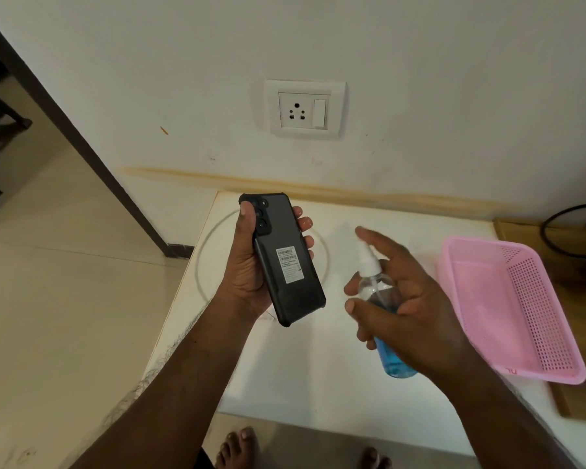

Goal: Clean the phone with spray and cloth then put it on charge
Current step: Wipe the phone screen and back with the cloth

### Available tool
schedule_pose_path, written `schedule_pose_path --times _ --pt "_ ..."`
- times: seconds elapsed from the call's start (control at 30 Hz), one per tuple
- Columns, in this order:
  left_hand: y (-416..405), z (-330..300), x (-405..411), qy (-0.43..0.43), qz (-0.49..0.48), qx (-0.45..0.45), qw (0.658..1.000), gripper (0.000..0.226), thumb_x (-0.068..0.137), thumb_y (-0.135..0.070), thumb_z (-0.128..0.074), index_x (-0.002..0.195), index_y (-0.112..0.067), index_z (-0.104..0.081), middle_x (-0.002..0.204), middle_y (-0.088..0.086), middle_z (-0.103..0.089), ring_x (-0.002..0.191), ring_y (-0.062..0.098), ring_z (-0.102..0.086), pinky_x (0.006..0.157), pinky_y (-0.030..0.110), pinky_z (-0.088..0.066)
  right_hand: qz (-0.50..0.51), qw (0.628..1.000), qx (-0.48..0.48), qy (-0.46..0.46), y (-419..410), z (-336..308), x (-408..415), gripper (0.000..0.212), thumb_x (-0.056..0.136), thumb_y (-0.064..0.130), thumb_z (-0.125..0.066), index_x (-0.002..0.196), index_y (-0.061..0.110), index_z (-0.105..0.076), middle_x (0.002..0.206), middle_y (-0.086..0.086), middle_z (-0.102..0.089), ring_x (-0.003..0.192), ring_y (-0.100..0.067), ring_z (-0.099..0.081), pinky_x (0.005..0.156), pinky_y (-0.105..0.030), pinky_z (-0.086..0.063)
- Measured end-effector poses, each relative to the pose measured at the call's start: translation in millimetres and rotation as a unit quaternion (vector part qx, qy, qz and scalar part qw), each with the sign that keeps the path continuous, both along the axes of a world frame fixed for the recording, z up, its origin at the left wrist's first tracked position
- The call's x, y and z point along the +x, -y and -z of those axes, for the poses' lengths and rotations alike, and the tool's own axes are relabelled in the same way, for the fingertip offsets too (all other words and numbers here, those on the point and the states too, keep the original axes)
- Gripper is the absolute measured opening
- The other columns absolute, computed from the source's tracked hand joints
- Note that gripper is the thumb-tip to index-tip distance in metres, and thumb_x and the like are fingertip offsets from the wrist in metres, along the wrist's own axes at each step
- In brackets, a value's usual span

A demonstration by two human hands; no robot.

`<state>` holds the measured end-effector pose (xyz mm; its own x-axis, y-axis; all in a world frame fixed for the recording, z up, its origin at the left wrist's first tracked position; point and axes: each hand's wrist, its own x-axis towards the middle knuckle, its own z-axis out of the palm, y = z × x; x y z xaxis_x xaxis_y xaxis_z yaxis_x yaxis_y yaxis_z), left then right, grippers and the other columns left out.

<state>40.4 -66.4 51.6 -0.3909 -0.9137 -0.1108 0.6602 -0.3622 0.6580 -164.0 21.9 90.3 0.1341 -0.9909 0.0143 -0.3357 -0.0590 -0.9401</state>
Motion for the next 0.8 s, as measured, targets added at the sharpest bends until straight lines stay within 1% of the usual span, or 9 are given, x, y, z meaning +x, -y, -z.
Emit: schedule_pose_path --times 0.07,0.13,0.17,0.23,0.27,0.37,0.47,0.53,0.8 --pt "-0.4 -0.1 -0.7 -0.001 0.01 0.003 1.0 0.091 0.061 -0.073 -0.076 0.12 -0.008 -0.055 0.107 0.011 -0.062 0.088 0.025 -0.06 0.082 0.037 -0.054 0.022 0.996 -0.012 0.082 2.8 -1.6 -2.2 0.074 0.08 0.018 -0.073 0.135 0.056 -0.041 0.093 0.001 -0.069 0.061 -0.028 -0.069 0.053 -0.028 -0.057" --pt "-0.2 0.3 -1.1 -0.003 0.019 0.005 1.0 0.09 0.062 -0.073 -0.075 0.12 -0.008 -0.054 0.107 0.01 -0.061 0.088 0.025 -0.059 0.082 0.037 -0.053 0.055 0.993 -0.025 0.102 5.2 0.8 -4.3 0.061 0.081 0.024 -0.07 0.133 0.041 -0.045 0.091 0.0 -0.069 0.069 -0.026 -0.072 0.056 -0.028 -0.058" --pt "-0.2 0.6 -1.2 -0.004 0.022 0.004 1.0 0.089 0.063 -0.074 -0.075 0.12 -0.009 -0.055 0.108 0.009 -0.061 0.088 0.024 -0.059 0.082 0.037 -0.053 0.079 0.993 -0.033 0.086 7.0 3.3 -6.1 0.051 0.082 0.029 -0.068 0.128 0.037 -0.047 0.094 0.004 -0.07 0.077 -0.021 -0.073 0.059 -0.025 -0.058" --pt "0.0 1.2 -1.3 -0.006 0.025 0.006 1.0 0.089 0.062 -0.074 -0.075 0.12 -0.009 -0.057 0.108 0.009 -0.062 0.088 0.024 -0.059 0.081 0.037 -0.054 0.132 0.99 -0.047 0.0 12.5 10.0 -13.1 0.04 0.084 0.045 -0.064 0.12 0.038 -0.048 0.104 0.02 -0.068 0.095 -0.005 -0.068 0.069 -0.016 -0.056" --pt "-0.1 1.4 -1.8 -0.009 0.026 0.007 1.0 0.09 0.062 -0.074 -0.075 0.12 -0.009 -0.058 0.107 0.009 -0.063 0.088 0.023 -0.06 0.081 0.036 -0.054 0.154 0.986 -0.051 -0.044 15.5 13.4 -18.0 0.041 0.084 0.053 -0.062 0.119 0.038 -0.048 0.109 0.024 -0.067 0.099 -0.002 -0.065 0.074 -0.015 -0.054" --pt "-0.8 1.9 -2.9 -0.014 0.028 0.008 0.999 0.092 0.061 -0.075 -0.075 0.121 -0.008 -0.058 0.107 0.009 -0.064 0.088 0.023 -0.062 0.081 0.036 -0.056 0.207 0.971 -0.052 -0.105 24.1 27.7 -32.0 0.051 0.082 0.063 -0.061 0.121 0.032 -0.049 0.112 0.018 -0.062 0.1 -0.006 -0.062 0.082 -0.023 -0.052" --pt "-1.7 1.5 -3.8 -0.015 0.039 0.003 0.999 0.092 0.062 -0.077 -0.071 0.122 -0.009 -0.058 0.108 0.008 -0.064 0.088 0.023 -0.063 0.082 0.036 -0.055 0.254 0.958 -0.048 -0.127 31.2 45.0 -40.4 0.049 0.082 0.047 -0.073 0.123 0.031 -0.053 0.11 0.009 -0.061 0.096 -0.009 -0.061 0.084 -0.026 -0.054" --pt "-2.6 1.4 -5.0 -0.008 0.045 -0.004 0.999 0.092 0.063 -0.078 -0.068 0.122 -0.009 -0.058 0.109 0.008 -0.065 0.09 0.023 -0.063 0.083 0.037 -0.054 0.258 0.955 -0.049 -0.138 34.5 55.1 -44.7 0.048 0.082 0.037 -0.078 0.124 0.031 -0.055 0.112 0.008 -0.061 0.099 -0.009 -0.059 0.086 -0.028 -0.054" --pt "-4.9 0.4 -9.6 0.009 0.05 -0.015 0.999 0.095 0.063 -0.083 -0.061 0.123 -0.009 -0.059 0.11 0.009 -0.066 0.092 0.024 -0.065 0.085 0.04 -0.053 0.278 0.947 -0.001 -0.16 46.4 78.5 -49.8 0.056 0.082 0.033 -0.078 0.131 0.033 -0.051 0.113 0.017 -0.053 0.101 -0.007 -0.054 0.09 -0.024 -0.043"
